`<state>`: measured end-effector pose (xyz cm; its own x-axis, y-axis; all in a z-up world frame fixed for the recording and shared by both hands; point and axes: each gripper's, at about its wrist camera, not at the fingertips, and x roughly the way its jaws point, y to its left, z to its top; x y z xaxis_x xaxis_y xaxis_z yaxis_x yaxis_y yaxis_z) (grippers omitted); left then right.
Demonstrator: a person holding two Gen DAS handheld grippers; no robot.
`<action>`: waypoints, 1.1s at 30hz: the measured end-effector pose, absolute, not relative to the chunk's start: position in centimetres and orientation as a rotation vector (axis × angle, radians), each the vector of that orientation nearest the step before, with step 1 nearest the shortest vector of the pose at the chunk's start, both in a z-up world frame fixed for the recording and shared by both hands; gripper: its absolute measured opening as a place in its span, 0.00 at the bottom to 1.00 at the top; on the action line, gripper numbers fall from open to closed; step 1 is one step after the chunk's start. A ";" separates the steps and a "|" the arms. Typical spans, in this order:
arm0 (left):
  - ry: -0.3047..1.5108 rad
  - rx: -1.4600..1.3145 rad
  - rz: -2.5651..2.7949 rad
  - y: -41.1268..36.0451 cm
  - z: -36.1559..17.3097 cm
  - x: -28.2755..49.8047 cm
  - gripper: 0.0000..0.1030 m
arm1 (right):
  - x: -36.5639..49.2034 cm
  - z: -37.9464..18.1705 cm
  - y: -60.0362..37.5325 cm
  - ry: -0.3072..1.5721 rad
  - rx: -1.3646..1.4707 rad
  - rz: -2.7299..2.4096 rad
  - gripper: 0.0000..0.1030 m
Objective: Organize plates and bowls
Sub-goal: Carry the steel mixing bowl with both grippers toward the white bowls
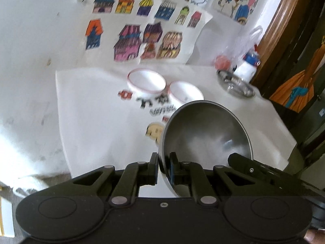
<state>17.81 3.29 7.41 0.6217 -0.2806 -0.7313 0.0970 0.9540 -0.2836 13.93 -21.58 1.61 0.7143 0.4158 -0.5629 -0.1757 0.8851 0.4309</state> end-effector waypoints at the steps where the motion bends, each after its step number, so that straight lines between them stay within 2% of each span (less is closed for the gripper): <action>1: 0.884 -0.229 -0.217 3.4 7.1 17.4 0.11 | 13.7 1.3 -21.5 0.719 0.361 0.339 0.20; 4: 0.913 -0.227 -0.213 3.7 6.2 16.5 0.11 | 13.4 0.3 -21.3 0.755 0.374 0.342 0.24; 15: 0.990 -0.263 -0.180 4.3 3.2 15.2 0.12 | 13.6 -0.3 -20.9 0.783 0.370 0.361 0.28; 28: 0.968 -0.321 -0.180 4.5 2.6 15.7 0.15 | 13.7 -0.7 -20.9 0.748 0.388 0.362 0.40; 30: 0.957 -0.335 -0.185 4.6 2.5 15.6 0.16 | 13.6 -0.7 -21.0 0.735 0.385 0.359 0.44; 32: 0.946 -0.351 -0.189 4.8 2.4 15.6 0.17 | 13.4 -0.6 -21.1 0.720 0.381 0.349 0.55; 33: 0.934 -0.357 -0.187 4.9 2.4 15.5 0.19 | 13.3 -0.6 -21.2 0.712 0.377 0.342 0.58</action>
<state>15.48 4.89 2.35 0.5841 -0.3090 -0.7505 0.0034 0.9256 -0.3784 13.32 -21.18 -0.55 0.7075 0.4258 -0.5640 -0.1739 0.8784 0.4451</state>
